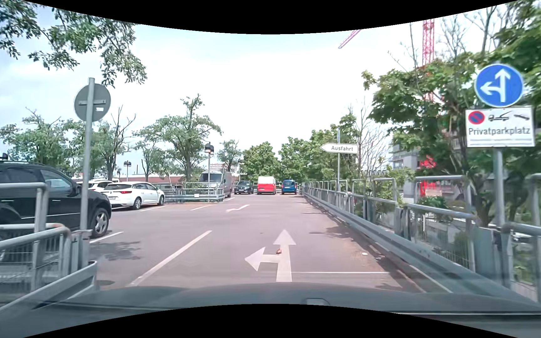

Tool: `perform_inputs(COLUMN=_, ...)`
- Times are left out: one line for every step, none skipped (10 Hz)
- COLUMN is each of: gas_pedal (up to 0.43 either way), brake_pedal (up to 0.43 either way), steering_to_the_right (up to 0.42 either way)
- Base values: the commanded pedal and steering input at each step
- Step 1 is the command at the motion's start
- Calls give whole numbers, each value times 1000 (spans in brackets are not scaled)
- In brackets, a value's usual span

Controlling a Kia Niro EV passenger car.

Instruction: Follow the waypoints while adhering to traffic rules and regulations

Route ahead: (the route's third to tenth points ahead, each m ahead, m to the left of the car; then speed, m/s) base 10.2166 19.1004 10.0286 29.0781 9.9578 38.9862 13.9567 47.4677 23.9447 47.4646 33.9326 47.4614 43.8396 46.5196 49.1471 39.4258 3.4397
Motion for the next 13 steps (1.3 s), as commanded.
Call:
perform_inputs(gas_pedal=8, brake_pedal=0, steering_to_the_right=-9)
perform_inputs(gas_pedal=8, brake_pedal=0, steering_to_the_right=-9)
perform_inputs(gas_pedal=8, brake_pedal=0, steering_to_the_right=-10)
perform_inputs(gas_pedal=0, brake_pedal=0, steering_to_the_right=-10)
perform_inputs(gas_pedal=0, brake_pedal=0, steering_to_the_right=-10)
perform_inputs(gas_pedal=0, brake_pedal=0, steering_to_the_right=-11)
perform_inputs(gas_pedal=0, brake_pedal=0, steering_to_the_right=-11)
perform_inputs(gas_pedal=0, brake_pedal=0, steering_to_the_right=-15)
perform_inputs(gas_pedal=0, brake_pedal=0, steering_to_the_right=-28)
perform_inputs(gas_pedal=0, brake_pedal=0, steering_to_the_right=-44)
perform_inputs(gas_pedal=0, brake_pedal=0, steering_to_the_right=-70)
perform_inputs(gas_pedal=0, brake_pedal=0, steering_to_the_right=-92)
perform_inputs(gas_pedal=0, brake_pedal=0, steering_to_the_right=-109)
